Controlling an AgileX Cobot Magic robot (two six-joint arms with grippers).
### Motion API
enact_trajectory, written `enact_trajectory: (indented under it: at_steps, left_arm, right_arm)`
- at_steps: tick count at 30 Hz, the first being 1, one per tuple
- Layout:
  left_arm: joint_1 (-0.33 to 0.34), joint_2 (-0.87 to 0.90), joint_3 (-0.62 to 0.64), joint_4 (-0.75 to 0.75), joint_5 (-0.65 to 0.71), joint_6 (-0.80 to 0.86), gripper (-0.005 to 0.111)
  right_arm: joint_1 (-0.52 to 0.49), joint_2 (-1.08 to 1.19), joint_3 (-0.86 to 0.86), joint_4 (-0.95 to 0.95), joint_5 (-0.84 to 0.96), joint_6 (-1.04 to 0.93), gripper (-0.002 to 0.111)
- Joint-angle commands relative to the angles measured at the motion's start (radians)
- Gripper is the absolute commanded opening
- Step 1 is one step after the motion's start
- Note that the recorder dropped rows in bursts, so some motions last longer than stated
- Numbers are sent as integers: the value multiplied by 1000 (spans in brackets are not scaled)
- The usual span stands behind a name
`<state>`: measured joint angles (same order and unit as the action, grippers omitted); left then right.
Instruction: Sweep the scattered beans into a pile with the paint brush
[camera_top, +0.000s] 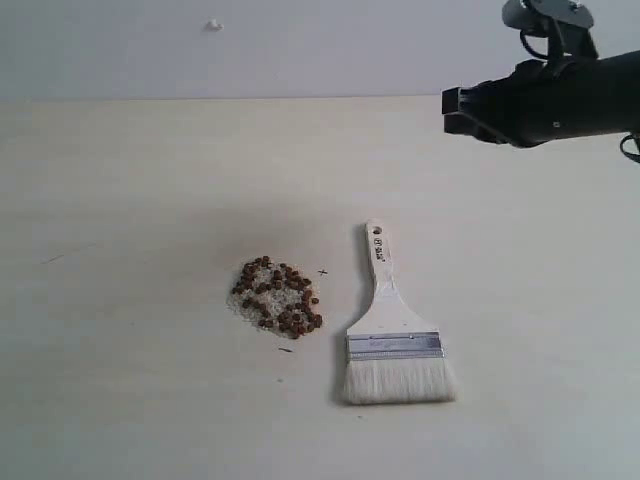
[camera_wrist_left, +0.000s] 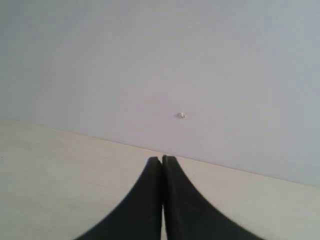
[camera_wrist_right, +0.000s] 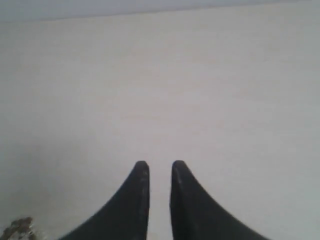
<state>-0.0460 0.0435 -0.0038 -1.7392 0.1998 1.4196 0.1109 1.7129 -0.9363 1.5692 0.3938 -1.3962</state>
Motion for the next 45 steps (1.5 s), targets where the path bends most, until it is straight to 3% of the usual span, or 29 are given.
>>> enact_trajectory:
  at_steps: [1, 9, 27, 39, 45]
  left_arm:
    - [-5, -7, 4, -5, 4, 1, 0]
    - [-5, -7, 4, -5, 4, 1, 0]
    - [-5, -7, 4, -5, 4, 1, 0]
    - [-5, -7, 4, -5, 4, 1, 0]
    - [-5, -7, 4, -5, 4, 1, 0]
  right_arm:
    - [0, -123, 107, 175, -200, -221, 0]
    - [0, -414, 242, 175, -154, -273, 0]
    - [0, -1412, 739, 175, -184, -170, 0]
    - [0, -1491, 931, 175, 11, -171, 0]
    - [0, -1491, 936, 164, 19, -214, 0]
